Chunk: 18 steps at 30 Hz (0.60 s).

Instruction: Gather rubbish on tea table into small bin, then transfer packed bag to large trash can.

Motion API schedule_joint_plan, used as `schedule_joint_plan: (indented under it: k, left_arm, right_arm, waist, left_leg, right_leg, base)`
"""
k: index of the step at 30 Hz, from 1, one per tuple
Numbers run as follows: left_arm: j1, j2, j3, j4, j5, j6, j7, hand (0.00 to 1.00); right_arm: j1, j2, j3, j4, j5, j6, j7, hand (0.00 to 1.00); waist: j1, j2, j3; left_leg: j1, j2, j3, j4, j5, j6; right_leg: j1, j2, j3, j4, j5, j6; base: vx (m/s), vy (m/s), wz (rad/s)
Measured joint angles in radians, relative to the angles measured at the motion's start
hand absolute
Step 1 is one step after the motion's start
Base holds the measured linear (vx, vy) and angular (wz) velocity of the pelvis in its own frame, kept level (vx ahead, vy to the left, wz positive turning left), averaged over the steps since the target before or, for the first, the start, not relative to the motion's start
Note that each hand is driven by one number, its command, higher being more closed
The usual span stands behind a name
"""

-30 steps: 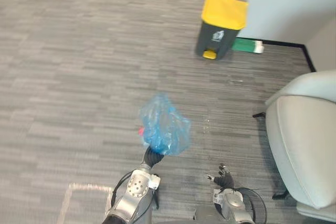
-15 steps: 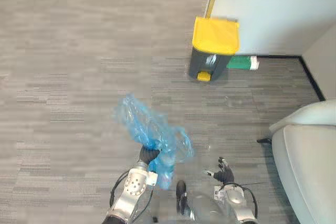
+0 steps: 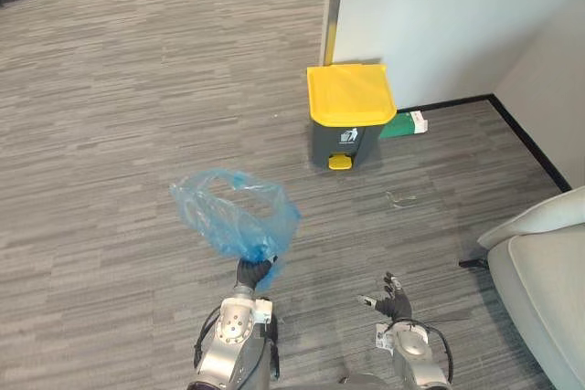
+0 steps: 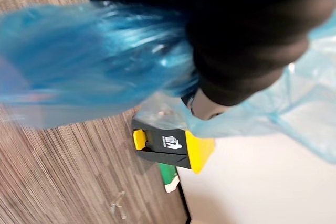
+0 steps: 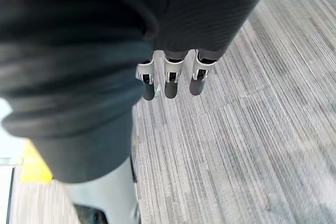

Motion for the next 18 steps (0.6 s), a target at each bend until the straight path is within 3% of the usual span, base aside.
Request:
schedule_joint_plan:
  k: [1,3,6,8,10,11,12,13,15,16,18]
  left_arm:
    - [0.002,0.011,-0.016,0.000,0.000,0.005,0.000,1.00]
    - [-0.006,0.024,-0.031,0.000,0.000,0.006,0.000,1.00]
    - [-0.022,0.028,-0.029,0.002,0.000,0.007,0.000,1.00]
    - [-0.028,0.031,-0.020,0.003,0.000,0.007,0.000,1.00]
    - [-0.050,0.030,-0.015,0.006,0.000,0.006,0.000,1.00]
    - [-0.056,0.028,-0.015,0.011,0.000,0.006,-0.001,1.00]
    - [-0.067,0.018,-0.014,0.030,0.001,0.007,-0.001,1.00]
    - [-0.078,0.020,-0.018,0.041,0.001,0.007,-0.002,1.00]
    - [-0.097,0.020,-0.044,0.071,0.003,0.007,-0.002,1.00]
    - [-0.107,0.016,-0.061,0.078,0.003,0.007,-0.002,1.00]
    - [-0.116,-0.002,-0.068,0.075,0.002,0.005,-0.002,1.00]
  right_arm:
    - [0.005,0.007,0.003,0.000,0.000,0.000,0.000,0.00]
    - [0.005,0.013,0.013,0.004,0.000,0.000,0.001,0.00]
    - [-0.006,0.006,0.019,0.004,-0.007,0.000,0.001,0.00]
    - [-0.009,0.005,0.022,0.005,-0.027,0.000,0.000,0.00]
    - [-0.010,0.004,0.023,0.005,-0.037,0.000,-0.002,0.00]
    - [-0.008,-0.001,0.022,0.007,-0.037,0.000,-0.002,0.00]
    - [-0.016,-0.009,0.018,0.017,-0.037,0.002,-0.002,0.00]
    - [-0.028,-0.009,0.014,0.016,-0.037,0.002,-0.003,0.00]
    - [-0.025,-0.016,-0.009,0.015,-0.036,0.002,-0.003,0.00]
    - [-0.007,-0.020,-0.012,0.011,-0.036,0.003,-0.001,0.00]
    - [0.016,-0.021,-0.008,-0.010,-0.035,0.008,-0.001,0.00]
  waist:
    - [-0.003,0.002,0.000]
    - [-0.018,0.002,0.000]
    - [-0.027,0.016,0.010]
    - [-0.043,0.020,0.014]
    - [-0.067,-0.007,0.025]
    - [-0.073,-0.015,0.025]
    - [-0.064,0.013,0.025]
    - [-0.058,0.020,0.029]
    - [-0.079,0.022,0.030]
    - [-0.088,0.021,0.031]
    - [-0.082,0.020,0.032]
  left_leg:
    - [0.042,0.000,0.010,-0.022,-0.015,-0.001]
    - [0.099,0.009,0.013,-0.073,-0.024,0.000]
    - [0.182,0.055,0.052,-0.115,-0.047,-0.011]
    - [0.224,0.079,0.061,-0.119,-0.071,-0.027]
    - [0.288,0.076,0.055,-0.148,-0.097,-0.061]
    - [0.317,0.073,0.043,-0.156,-0.120,-0.081]
    - [0.324,0.104,0.037,-0.149,-0.134,-0.088]
    - [0.317,0.115,0.032,-0.130,-0.129,-0.089]
    - [0.310,0.130,-0.006,-0.036,-0.126,-0.092]
    - [0.283,0.148,-0.034,0.091,-0.125,-0.093]
    - [0.181,0.190,-0.052,0.390,-0.078,-0.120]
  right_leg:
    - [-0.054,-0.001,-0.025,0.111,-0.008,0.010]
    - [-0.145,-0.002,-0.126,0.185,-0.051,-0.037]
    - [-0.267,0.036,-0.268,0.059,-0.074,-0.076]
    - [-0.302,0.072,-0.297,-0.127,0.001,-0.100]
    - [-0.323,0.085,-0.267,-0.385,0.189,-0.099]
    - [-0.319,0.088,-0.251,-0.401,0.334,-0.107]
    - [-0.325,0.123,-0.248,-0.368,0.309,-0.163]
    - [-0.334,0.132,-0.249,-0.328,0.273,-0.176]
    - [-0.333,0.127,-0.278,-0.211,0.179,-0.211]
    - [-0.290,0.121,-0.304,-0.190,0.126,-0.216]
    - [-0.195,0.127,-0.330,-0.221,0.090,-0.229]
  base:
    - [0.30,0.160,-0.39]
    - [0.34,0.093,-0.20]
    - [0.36,-0.032,-0.28]
    - [0.40,-0.095,-0.10]
    - [0.51,-0.191,0.25]
    - [0.58,-0.255,0.01]
    - [0.47,-0.227,-0.18]
    - [0.33,-0.189,-0.20]
    - [0.33,-0.217,0.37]
    - [0.46,-0.281,0.73]
    - [0.40,-0.221,0.48]
